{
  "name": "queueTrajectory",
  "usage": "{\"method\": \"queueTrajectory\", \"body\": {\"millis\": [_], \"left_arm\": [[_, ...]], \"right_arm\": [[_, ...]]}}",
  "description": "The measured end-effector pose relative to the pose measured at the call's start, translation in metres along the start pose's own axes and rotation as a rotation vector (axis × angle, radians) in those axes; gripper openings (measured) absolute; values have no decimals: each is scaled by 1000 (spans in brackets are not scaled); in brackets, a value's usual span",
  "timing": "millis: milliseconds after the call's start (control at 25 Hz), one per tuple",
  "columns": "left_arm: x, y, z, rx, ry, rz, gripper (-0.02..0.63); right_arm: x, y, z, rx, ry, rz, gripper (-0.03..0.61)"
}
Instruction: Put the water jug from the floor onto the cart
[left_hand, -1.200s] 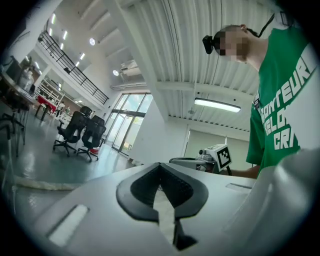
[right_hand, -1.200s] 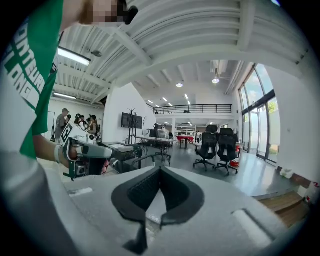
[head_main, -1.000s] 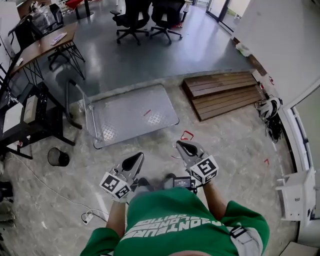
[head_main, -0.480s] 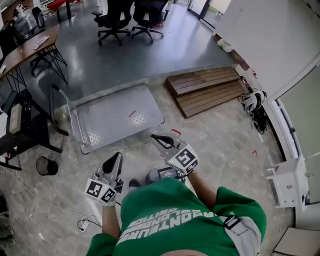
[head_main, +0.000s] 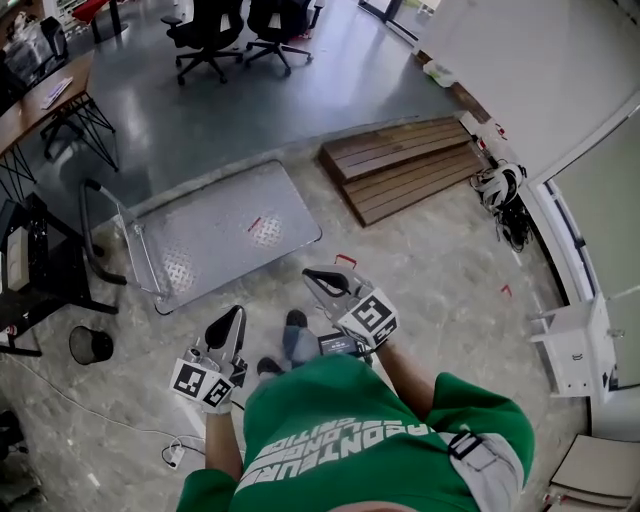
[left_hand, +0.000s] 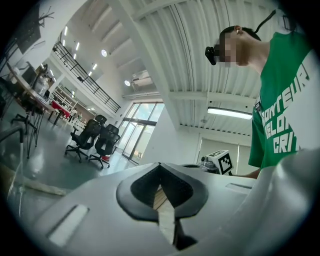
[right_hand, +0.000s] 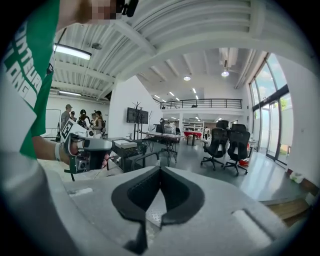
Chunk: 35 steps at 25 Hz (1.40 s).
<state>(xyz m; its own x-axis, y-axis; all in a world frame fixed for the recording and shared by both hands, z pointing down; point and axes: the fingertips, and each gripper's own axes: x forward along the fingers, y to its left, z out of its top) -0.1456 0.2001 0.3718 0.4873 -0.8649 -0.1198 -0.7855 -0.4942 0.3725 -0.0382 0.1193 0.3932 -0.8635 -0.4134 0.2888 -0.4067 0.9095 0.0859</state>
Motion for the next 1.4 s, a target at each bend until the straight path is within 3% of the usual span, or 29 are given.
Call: {"method": "queueTrajectory", "body": {"millis": [280,640,920,1120,1400], "left_arm": [[49,31,-8,-9,64,-4,15],[149,36,16,64,104,-57,15],[215,37,-6,67,181,-102,15],[263,18,-26,113,239,-168,15],[286,14,-36,118,271,-192,15]], "right_arm": [[18,-54,-29,73,53,-30,-8],[29,-152,-17,109,-21,-72,-8],[19,-216,-35,129,-26,-119,-8],[-5,-262,-60,172,-38,-153,-8],[-8,-280,-79,218,-39,-140,-8]]}}
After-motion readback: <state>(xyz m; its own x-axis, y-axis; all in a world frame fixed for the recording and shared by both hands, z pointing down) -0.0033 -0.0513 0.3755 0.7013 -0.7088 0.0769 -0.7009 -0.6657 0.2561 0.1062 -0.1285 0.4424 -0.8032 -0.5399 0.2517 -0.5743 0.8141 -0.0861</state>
